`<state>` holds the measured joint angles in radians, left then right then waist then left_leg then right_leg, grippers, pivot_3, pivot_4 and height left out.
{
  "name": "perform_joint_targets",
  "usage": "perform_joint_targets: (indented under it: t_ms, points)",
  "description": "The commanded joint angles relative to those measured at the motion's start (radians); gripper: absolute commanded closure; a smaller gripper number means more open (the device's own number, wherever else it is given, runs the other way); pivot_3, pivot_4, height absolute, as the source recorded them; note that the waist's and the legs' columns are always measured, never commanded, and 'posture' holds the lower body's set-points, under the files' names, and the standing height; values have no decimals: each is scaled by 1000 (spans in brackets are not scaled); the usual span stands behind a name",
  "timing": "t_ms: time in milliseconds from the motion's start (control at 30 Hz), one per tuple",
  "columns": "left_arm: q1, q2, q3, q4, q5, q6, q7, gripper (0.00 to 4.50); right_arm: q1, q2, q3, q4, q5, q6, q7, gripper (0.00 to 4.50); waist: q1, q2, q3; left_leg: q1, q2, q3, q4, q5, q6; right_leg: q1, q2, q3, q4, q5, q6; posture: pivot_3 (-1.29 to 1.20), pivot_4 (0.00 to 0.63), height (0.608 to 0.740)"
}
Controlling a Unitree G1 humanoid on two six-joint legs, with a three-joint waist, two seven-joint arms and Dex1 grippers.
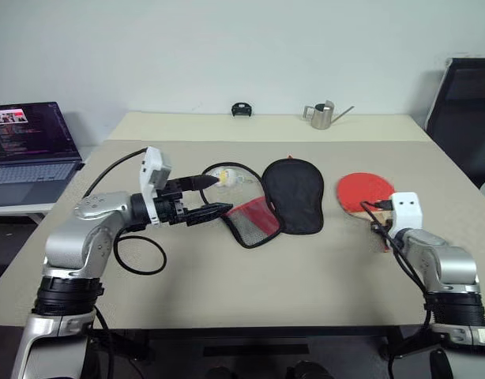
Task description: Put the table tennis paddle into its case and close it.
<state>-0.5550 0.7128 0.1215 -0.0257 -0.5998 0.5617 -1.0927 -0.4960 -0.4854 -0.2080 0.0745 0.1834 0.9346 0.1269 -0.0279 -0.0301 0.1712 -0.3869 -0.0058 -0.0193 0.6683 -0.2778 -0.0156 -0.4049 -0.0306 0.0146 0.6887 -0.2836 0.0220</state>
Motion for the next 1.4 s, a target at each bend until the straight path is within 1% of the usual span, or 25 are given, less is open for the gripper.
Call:
perform_joint_targets:
  t_ms: [33,133,267,367,500,600,800,1000,1400]
  points:
    - [7,21,45,-8,-3,-16,13,0,-78,-28,-33,-69,-4,-37,-5,3386,-4,0,0,0,0,0,-1,0,0,0,0,0,0,0,0,0,150,740]
    - [26,34,69,-5,-6,-18,23,0,-108,-1,-25,-144,15,16,-8,3386,-13,1,0,0,1,0,-3,0,0,-1,1,1,-3,0,0,0,150,740]
    - [68,49,103,-23,-14,-12,35,0,-157,137,7,-294,55,158,-53,3386,-26,1,1,0,4,0,-6,0,0,-1,3,1,-4,-1,-1,0,150,740]
    - [95,64,126,-31,-18,-9,38,0,-185,253,29,-352,65,243,-98,3386,-24,1,1,-1,5,0,-6,0,0,-2,3,0,-5,-1,-1,0,150,740]
    - [105,65,134,-36,-20,-13,50,0,-214,386,74,-329,50,252,-150,3386,-14,1,1,-4,4,-1,-5,0,0,-3,2,-1,-6,0,-1,0,150,740]
    - [113,57,133,-49,-22,-12,57,0,-230,438,95,-257,28,204,-173,3386,-2,1,1,-7,3,-1,-4,0,0,-6,1,-2,-6,0,-1,0,150,740]
    - [122,51,132,-64,-28,-10,72,0,-272,499,113,-93,-10,79,-208,3386,-4,1,1,-9,1,-2,-4,0,0,-7,0,-3,-7,0,-1,0,150,740]
    - [119,49,128,-64,-30,-11,80,0,-307,517,118,74,-48,-57,-226,3386,-8,1,1,-9,2,-2,-5,0,0,-8,0,-3,-7,0,-1,0,150,740]
    - [117,43,123,-65,-27,-16,87,0,-328,531,119,249,-78,-165,-234,3386,-11,1,1,-10,2,-2,-5,0,0,-8,0,-2,-6,0,-2,0,150,740]
